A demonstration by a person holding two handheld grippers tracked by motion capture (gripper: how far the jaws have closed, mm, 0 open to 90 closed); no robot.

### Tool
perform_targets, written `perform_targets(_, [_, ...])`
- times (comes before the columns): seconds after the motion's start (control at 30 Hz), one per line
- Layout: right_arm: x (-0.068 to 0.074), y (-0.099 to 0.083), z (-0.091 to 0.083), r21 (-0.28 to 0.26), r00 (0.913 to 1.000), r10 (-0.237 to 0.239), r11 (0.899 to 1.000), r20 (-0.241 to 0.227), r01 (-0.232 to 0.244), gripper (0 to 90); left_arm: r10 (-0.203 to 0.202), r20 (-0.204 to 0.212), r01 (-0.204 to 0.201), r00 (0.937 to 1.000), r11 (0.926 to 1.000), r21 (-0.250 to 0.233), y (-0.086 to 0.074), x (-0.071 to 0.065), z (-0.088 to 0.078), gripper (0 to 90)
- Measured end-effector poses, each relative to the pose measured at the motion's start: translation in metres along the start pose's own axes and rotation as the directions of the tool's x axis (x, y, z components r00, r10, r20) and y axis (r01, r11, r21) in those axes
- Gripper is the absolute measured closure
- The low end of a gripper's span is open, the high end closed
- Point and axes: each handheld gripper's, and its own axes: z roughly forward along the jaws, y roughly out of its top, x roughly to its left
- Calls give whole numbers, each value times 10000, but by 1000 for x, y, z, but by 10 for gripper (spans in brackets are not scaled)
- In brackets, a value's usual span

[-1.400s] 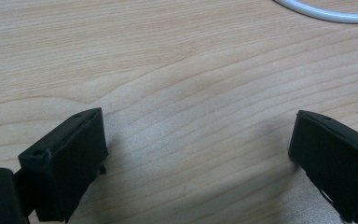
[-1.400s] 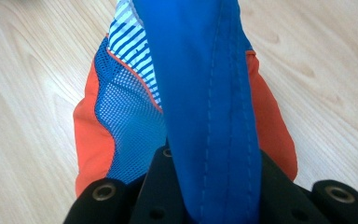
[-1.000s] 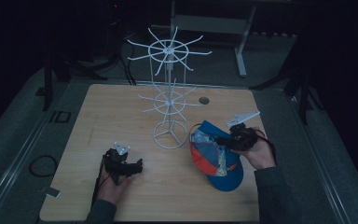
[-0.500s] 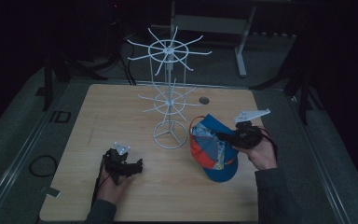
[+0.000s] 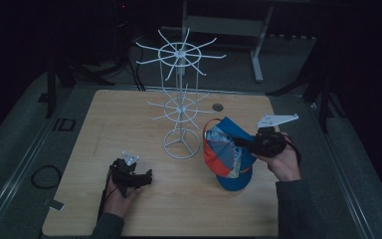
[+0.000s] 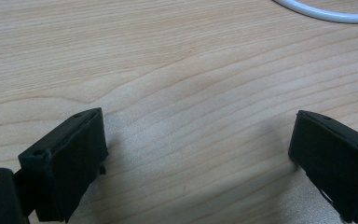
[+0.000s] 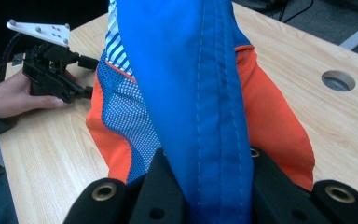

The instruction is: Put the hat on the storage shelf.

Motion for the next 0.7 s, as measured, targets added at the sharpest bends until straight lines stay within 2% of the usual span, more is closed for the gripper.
perform_targets(0.4, [9,7,-14,-301,9996,-270,9992,129,274,871,-1,0,1,10000,10000,2,0,0,0,45])
perform_targets(0.7, [11,12,-25,-676,9997,-185,9975,151,195,869,-1,0,1,10000,10000,2,0,0,0,45])
